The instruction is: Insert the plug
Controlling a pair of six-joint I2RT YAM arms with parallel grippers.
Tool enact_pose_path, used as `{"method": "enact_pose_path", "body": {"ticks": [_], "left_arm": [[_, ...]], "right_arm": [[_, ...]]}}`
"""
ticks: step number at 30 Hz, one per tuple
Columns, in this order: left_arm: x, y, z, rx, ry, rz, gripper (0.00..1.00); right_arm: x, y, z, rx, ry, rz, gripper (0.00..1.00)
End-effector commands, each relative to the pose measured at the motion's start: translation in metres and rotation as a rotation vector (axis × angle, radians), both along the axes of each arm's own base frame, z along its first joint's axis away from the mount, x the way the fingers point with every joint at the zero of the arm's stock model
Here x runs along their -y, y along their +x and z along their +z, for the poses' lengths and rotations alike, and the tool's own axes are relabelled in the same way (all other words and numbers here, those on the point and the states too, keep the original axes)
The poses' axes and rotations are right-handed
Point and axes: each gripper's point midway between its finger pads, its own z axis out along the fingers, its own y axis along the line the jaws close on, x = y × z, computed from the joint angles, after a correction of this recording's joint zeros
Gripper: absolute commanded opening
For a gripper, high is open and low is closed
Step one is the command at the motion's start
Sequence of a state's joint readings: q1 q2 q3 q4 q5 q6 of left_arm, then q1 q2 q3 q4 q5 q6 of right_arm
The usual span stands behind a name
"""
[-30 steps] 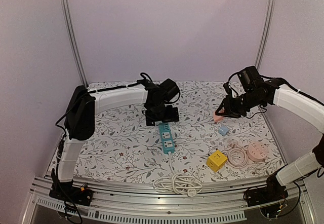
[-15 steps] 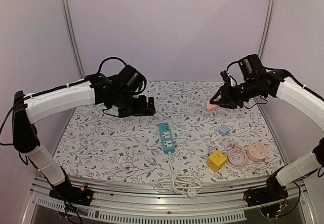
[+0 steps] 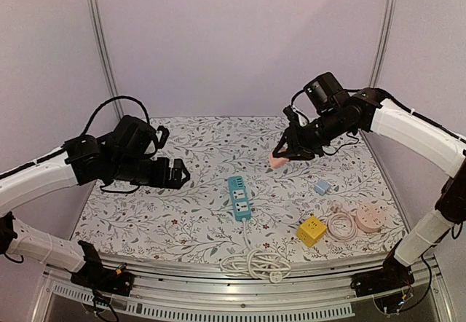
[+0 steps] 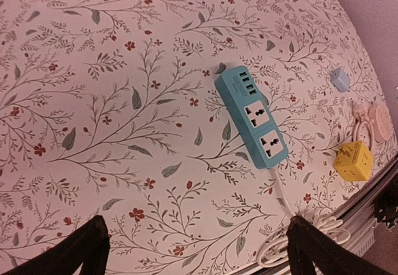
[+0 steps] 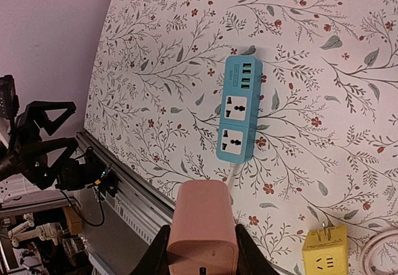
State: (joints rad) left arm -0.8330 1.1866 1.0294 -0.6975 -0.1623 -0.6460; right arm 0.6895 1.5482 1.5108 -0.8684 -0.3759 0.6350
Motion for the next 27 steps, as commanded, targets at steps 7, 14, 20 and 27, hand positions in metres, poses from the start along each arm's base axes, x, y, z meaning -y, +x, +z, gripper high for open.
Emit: {"method": "enact_pose_path", "body": {"ticks": [7, 14, 20, 27], "left_arm": [[-0.054, -0.011, -0.015, 0.086, 0.146, 0.044, 1.00], [-0.090, -0.004, 0.006, 0.256, 0.175, 0.169, 0.99], [-0.115, -0.007, 0.036, 0.372, 0.104, 0.292, 0.99], [-0.113, -0.022, 0.053, 0.415, 0.010, 0.212, 0.99]], "right_arm": [[-0.026, 0.001, -0.039, -0.057, -0.168, 0.039, 0.00], [-0.049, 0.008, -0.059, -0.094, -0.196, 0.053, 0.00], [-0.073, 0.005, -0.073, -0.109, -0.227, 0.095, 0.00], [-0.082, -0.007, -0.094, -0.140, -0.296, 0.111, 0.00]]}}
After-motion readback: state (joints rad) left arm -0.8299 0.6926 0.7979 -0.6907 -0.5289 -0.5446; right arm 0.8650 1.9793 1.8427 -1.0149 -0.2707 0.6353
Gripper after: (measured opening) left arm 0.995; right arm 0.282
